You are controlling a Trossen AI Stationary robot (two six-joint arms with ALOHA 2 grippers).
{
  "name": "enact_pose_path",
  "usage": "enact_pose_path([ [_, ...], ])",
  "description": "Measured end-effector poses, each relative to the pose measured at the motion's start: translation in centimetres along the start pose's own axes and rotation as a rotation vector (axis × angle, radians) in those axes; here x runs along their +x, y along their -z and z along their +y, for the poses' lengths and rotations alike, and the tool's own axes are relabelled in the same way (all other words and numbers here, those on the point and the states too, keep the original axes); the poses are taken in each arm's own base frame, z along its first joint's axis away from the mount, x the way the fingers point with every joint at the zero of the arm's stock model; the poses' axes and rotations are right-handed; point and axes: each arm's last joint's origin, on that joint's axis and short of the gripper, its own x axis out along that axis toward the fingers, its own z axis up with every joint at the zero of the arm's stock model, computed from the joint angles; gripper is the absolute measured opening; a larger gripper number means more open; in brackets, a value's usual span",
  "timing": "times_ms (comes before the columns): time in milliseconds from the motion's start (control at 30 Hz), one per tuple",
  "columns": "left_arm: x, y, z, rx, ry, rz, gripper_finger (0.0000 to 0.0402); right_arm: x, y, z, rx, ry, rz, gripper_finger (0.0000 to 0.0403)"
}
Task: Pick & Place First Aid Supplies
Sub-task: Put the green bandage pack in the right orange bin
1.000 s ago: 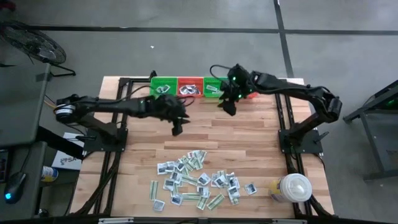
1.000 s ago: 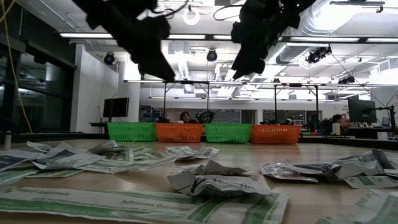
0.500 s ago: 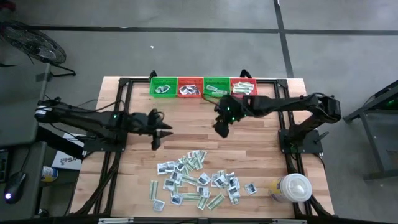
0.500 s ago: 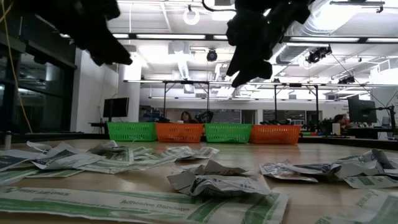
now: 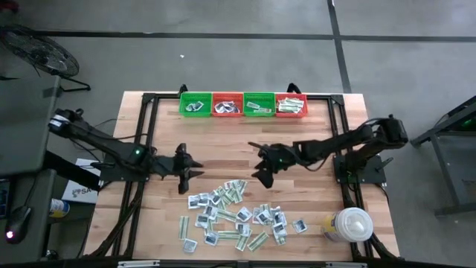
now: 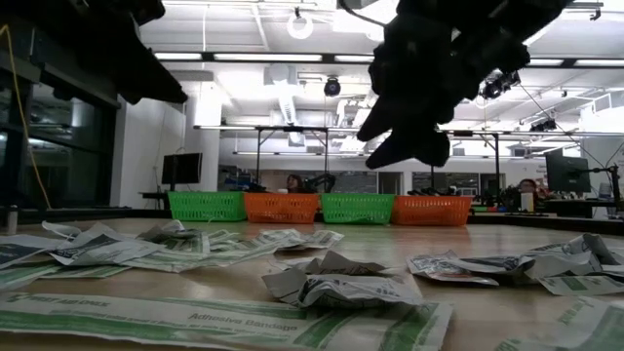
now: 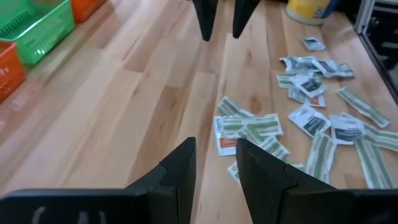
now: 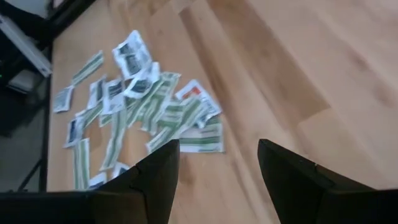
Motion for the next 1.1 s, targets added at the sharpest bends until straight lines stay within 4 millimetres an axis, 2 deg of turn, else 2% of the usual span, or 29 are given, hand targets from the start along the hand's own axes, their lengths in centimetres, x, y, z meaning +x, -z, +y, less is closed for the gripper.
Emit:
enact_pose_path([
  [267, 1.9, 0.3, -1.3, 0.003, 0.021, -0.011, 0.0112, 2.9, 1.5, 0.5, -0.064, 0.012, -0.008, 0.021],
  [633, 2.0, 0.4, -1.5, 0.001, 0.065, -0.001, 0.0112, 6.8, 1.4, 0.9, -0.152, 0.055, 0.067, 0.021],
  [733, 2.0, 0.4, -1.5, 0.001, 0.068, 0.0, 0.0112, 7.4, 1.6, 0.6, -0.166, 0.09, 0.101, 0.021],
  [1100, 2.0, 0.4, -1.5, 0.004, 0.071, 0.002, 0.0112, 7.6, 1.8, 0.9, -0.198, 0.062, 0.136, 0.021],
])
